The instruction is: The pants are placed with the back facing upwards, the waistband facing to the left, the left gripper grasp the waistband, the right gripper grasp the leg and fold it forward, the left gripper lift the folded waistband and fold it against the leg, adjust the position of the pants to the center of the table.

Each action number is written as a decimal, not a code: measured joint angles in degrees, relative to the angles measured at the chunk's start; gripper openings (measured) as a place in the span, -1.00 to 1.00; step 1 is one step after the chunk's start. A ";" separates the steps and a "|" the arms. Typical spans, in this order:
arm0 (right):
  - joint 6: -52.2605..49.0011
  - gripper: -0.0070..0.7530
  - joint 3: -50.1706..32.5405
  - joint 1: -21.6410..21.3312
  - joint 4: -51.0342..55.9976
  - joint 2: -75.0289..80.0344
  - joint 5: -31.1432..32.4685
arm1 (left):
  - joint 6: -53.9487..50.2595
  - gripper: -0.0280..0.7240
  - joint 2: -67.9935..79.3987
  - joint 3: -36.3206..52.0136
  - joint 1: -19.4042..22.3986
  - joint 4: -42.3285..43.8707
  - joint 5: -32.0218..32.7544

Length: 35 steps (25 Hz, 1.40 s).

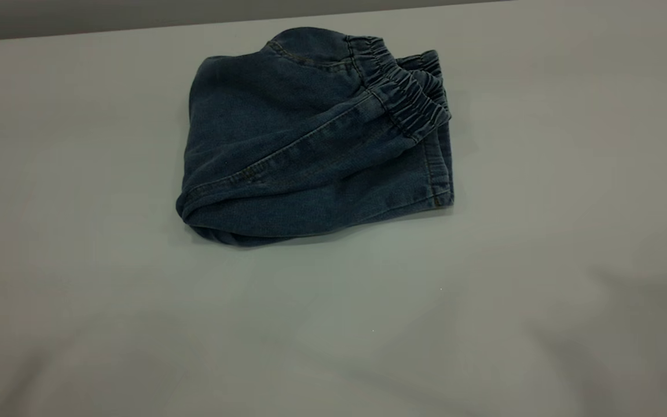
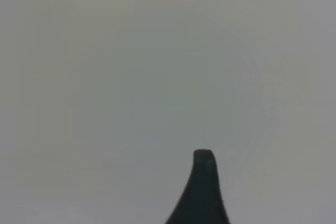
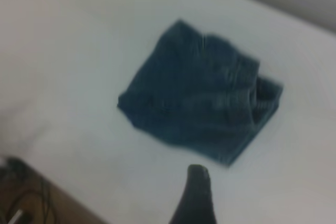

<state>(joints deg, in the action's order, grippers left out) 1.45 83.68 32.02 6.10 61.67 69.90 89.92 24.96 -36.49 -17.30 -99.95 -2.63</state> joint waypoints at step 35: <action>5.15 0.42 -53.71 0.00 1.57 -48.94 -9.21 | 0.03 0.54 -2.20 -0.05 0.00 9.12 2.02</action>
<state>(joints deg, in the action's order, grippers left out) 6.61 29.97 32.02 7.67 12.73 60.69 89.95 22.76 -36.54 -17.30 -90.83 -0.61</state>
